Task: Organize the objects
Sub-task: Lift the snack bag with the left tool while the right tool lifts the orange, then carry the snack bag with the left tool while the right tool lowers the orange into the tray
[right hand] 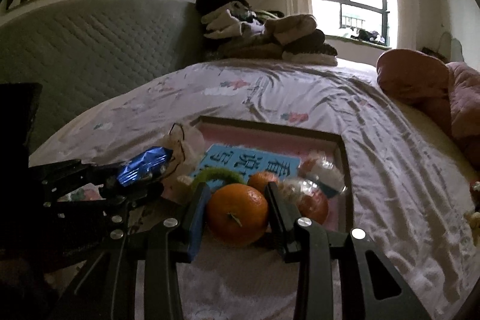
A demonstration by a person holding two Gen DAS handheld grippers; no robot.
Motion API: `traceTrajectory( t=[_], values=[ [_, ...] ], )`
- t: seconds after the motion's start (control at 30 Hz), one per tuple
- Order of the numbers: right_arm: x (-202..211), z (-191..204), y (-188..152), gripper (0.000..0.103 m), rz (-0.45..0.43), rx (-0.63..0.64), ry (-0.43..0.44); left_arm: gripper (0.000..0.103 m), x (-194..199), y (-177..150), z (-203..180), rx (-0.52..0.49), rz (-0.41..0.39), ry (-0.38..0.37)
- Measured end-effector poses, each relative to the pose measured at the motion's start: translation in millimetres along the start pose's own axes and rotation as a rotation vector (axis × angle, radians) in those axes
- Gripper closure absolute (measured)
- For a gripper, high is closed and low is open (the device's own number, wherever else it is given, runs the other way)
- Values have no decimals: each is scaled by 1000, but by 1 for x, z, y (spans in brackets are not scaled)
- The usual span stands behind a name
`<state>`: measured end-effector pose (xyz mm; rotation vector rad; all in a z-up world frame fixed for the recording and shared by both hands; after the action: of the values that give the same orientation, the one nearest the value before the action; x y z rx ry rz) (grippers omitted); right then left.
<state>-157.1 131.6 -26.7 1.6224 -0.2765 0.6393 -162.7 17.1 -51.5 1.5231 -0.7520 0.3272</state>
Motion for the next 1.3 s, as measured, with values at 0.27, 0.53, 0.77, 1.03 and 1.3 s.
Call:
traceTrajectory(
  t=[0.27, 0.53, 0.77, 1.03, 1.3],
  values=[
    [-4, -4, 10, 65, -28, 8, -35, 56, 1, 11, 5, 11, -23, 22],
    [-12, -8, 17, 65, -43, -5, -50, 56, -4, 20, 18, 28, -33, 38],
    [-28, -12, 22, 65, -42, -1, -79, 56, -7, 32, 45, 37, -59, 92],
    [-45, -13, 20, 65, -11, 1, -77, 56, -26, 29, 68, 70, -18, 127],
    [-57, -6, 10, 65, 23, 16, -68, 56, -46, 18, 63, 51, 30, 123]
  ],
)
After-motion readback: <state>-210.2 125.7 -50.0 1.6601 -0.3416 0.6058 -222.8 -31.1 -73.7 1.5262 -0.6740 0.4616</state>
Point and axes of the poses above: each gripper's, at about its wrist camera, not at the fingertips, and x roughly against the way its jaws point, z to its left, y to its top, the point moved 10 cm from there along -x, roughly the way its jaws point, and after that the axes turned 8 degrees about -y, right-handed, at the moved point
